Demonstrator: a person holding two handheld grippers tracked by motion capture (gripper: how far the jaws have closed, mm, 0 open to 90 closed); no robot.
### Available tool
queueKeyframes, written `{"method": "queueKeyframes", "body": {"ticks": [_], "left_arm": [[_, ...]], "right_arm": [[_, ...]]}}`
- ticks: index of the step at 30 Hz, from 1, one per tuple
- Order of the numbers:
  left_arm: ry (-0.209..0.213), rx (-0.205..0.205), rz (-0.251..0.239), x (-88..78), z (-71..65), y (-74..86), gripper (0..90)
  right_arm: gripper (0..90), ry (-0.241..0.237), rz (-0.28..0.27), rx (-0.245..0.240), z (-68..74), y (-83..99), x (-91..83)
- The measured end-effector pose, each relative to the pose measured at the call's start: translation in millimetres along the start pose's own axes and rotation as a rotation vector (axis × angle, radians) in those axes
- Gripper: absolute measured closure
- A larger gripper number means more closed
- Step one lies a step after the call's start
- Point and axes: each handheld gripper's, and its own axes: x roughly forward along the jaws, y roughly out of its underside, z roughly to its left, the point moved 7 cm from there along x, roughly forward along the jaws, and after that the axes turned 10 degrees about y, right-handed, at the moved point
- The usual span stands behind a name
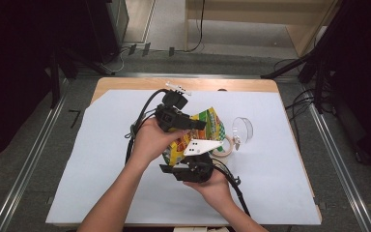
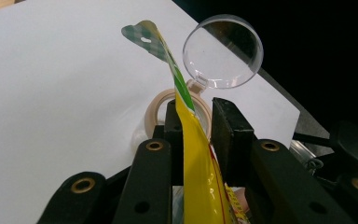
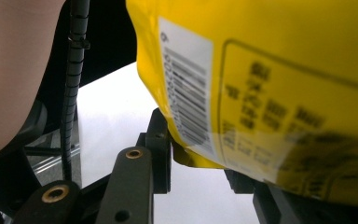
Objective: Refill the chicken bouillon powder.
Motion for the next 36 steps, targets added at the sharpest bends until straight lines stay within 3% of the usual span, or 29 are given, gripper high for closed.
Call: {"method": "queueKeyframes", "body": {"ticks": [22, 36], "left_arm": [[-0.010, -0.004, -0.003, -0.4, 1.5, -3.6, 77.9], [-0.012, -0.037, 0.011, 2.1, 5.1, -8.3, 78.7]], "right_arm": [[68.1, 0.013, 0.017, -0.025, -2.8, -3.3, -0.6], [68.2, 0.012, 0.020, -0.028, -6.6, -6.0, -1.2]]}}
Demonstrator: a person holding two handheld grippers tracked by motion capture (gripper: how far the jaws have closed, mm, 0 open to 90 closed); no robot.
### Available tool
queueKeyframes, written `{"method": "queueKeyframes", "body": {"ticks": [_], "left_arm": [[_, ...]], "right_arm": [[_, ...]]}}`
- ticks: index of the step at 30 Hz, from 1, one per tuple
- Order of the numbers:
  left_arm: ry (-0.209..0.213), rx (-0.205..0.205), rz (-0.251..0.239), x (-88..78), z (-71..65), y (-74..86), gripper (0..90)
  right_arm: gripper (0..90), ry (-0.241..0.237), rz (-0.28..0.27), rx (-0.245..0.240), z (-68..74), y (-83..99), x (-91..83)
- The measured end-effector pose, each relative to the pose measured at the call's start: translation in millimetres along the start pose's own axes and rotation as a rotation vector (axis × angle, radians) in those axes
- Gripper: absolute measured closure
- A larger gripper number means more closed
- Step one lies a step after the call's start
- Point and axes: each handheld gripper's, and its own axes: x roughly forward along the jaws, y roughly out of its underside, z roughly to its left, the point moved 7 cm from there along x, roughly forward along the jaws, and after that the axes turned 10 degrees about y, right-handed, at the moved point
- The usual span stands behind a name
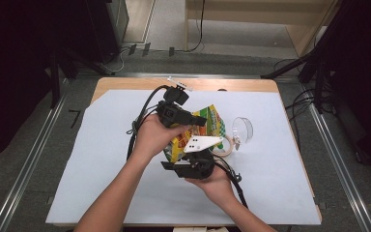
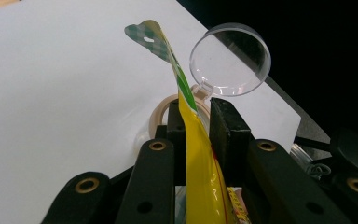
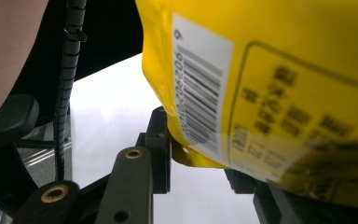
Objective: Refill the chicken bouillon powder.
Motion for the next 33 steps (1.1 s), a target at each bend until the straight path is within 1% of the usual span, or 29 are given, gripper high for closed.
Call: {"method": "queueKeyframes", "body": {"ticks": [3, 10, 14, 16, 21, 24, 25, 28, 33], "left_arm": [[-0.002, -0.013, 0.009, 0.9, 1.4, 0.0, 78.8], [-0.013, -0.019, 0.017, 0.8, 1.5, -1.8, 79.0], [-0.014, -0.019, 0.020, 0.4, 0.6, -2.3, 79.2], [-0.015, -0.005, 0.029, -0.2, 0.1, -2.7, 79.5], [-0.017, 0.008, 0.044, -0.3, -1.1, -4.5, 80.0], [-0.017, 0.007, 0.049, 0.1, -1.1, -5.3, 80.0], [-0.019, 0.003, 0.058, 0.4, -0.6, -5.9, 80.0], [-0.014, -0.003, 0.056, 0.7, 0.3, -6.9, 80.0], [-0.020, -0.005, 0.061, 0.7, 0.8, -7.3, 79.8]], "right_arm": [[68.2, -0.007, 0.001, 0.009, -0.1, 0.6, 0.3], [68.1, -0.015, -0.008, 0.017, -0.4, -1.2, 0.6], [68.2, -0.016, -0.011, 0.017, 0.0, -2.1, 0.1], [68.2, -0.017, -0.012, 0.017, 0.6, -2.5, -0.3], [68.2, -0.015, -0.017, 0.015, 0.9, -4.2, -1.2], [68.2, -0.016, -0.021, 0.022, 0.7, -5.0, -1.6], [68.2, -0.019, -0.023, 0.025, 0.7, -5.2, -1.6], [68.2, -0.021, -0.023, 0.031, 0.6, -5.8, -2.1], [68.2, -0.024, -0.022, 0.037, 0.6, -6.6, -1.9]]}}
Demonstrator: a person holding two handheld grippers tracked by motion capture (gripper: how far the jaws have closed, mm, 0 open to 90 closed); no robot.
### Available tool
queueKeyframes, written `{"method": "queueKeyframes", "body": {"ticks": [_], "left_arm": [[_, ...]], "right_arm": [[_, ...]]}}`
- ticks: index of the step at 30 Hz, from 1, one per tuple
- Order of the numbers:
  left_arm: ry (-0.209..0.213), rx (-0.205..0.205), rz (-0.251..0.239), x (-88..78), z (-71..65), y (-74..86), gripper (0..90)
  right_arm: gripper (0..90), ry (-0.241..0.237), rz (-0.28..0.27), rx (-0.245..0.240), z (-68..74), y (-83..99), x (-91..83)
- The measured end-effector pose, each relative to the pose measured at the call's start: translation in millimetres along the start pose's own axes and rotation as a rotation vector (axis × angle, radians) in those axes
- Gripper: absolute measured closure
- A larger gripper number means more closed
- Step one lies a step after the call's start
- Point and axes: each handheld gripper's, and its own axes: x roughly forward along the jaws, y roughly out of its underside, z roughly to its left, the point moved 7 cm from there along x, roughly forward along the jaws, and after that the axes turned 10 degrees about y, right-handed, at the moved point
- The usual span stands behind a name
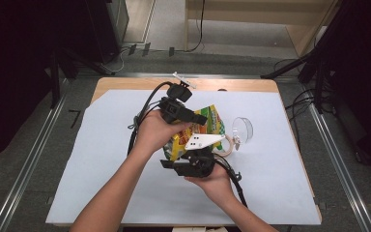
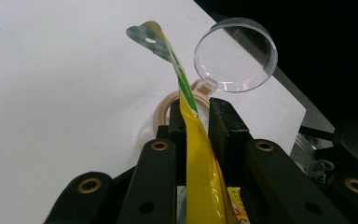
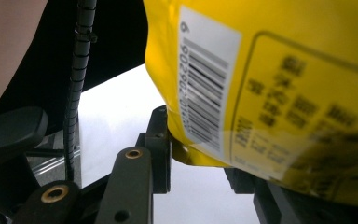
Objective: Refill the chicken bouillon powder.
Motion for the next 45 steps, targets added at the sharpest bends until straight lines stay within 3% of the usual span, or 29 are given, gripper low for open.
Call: {"method": "queueKeyframes", "body": {"ticks": [21, 35, 45], "left_arm": [[-0.027, -0.001, 0.015, -2.1, -0.7, -1.6, 80.7], [-0.035, -0.004, 0.027, -2.0, -4.1, -2.8, 80.7], [-0.031, -0.010, 0.021, -0.5, -2.1, -2.3, 80.7]], "right_arm": [[68.2, 0.003, -0.011, 0.019, 2.0, -3.9, 3.7], [68.5, -0.019, -0.030, 0.038, 3.0, -4.5, 1.7], [68.4, -0.007, -0.016, 0.021, 1.2, -2.9, 2.0]]}}
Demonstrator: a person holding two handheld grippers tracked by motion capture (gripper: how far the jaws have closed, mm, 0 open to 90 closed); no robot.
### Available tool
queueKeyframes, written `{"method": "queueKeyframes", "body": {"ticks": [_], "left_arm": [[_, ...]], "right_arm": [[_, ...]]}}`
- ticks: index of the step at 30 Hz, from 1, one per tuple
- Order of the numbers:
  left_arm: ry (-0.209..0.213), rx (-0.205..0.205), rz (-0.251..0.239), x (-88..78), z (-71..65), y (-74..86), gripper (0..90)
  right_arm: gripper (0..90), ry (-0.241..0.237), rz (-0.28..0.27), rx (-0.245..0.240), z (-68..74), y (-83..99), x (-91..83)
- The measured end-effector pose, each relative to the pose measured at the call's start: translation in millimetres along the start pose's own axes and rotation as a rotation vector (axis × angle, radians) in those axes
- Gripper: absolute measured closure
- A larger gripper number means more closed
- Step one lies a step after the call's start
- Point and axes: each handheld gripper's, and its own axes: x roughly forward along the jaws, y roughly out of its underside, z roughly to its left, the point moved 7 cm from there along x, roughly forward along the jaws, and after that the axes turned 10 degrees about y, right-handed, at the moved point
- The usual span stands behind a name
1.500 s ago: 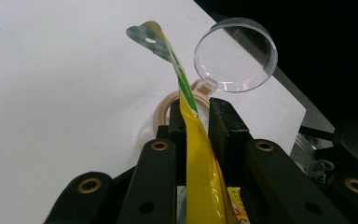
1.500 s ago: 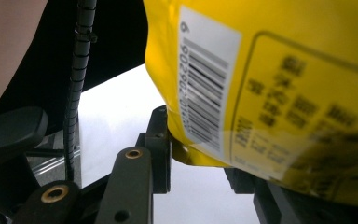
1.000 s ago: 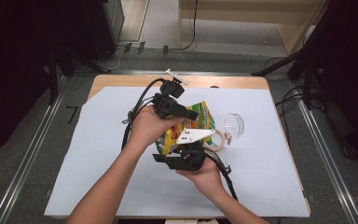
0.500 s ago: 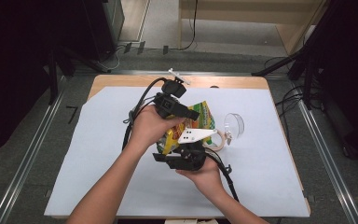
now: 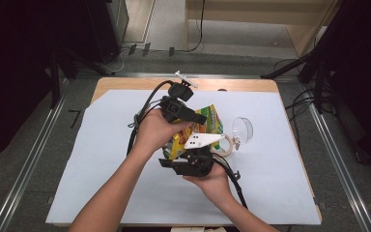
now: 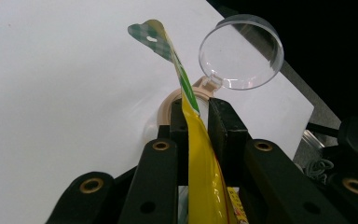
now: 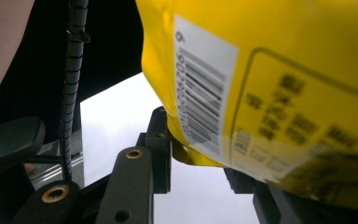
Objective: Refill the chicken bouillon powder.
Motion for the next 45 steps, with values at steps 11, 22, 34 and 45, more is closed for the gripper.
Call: {"method": "queueKeyframes", "body": {"ticks": [11, 22, 34, 45], "left_arm": [[0.009, -0.005, -0.009, -0.1, 2.2, 1.9, 80.7], [0.010, -0.002, -0.010, 0.6, 2.6, 0.8, 80.6], [0.010, -0.003, -0.013, 0.8, 2.3, 0.8, 80.6], [0.010, -0.005, -0.014, 1.3, 2.2, 0.5, 80.6]], "right_arm": [[68.5, 0.009, 0.006, -0.010, -0.9, 1.3, 0.8], [68.4, 0.011, 0.008, -0.011, -1.7, 1.3, 0.6], [68.5, 0.011, 0.010, -0.013, -2.0, 1.5, 0.6], [68.5, 0.011, 0.010, -0.011, -2.3, 1.4, 0.5]]}}
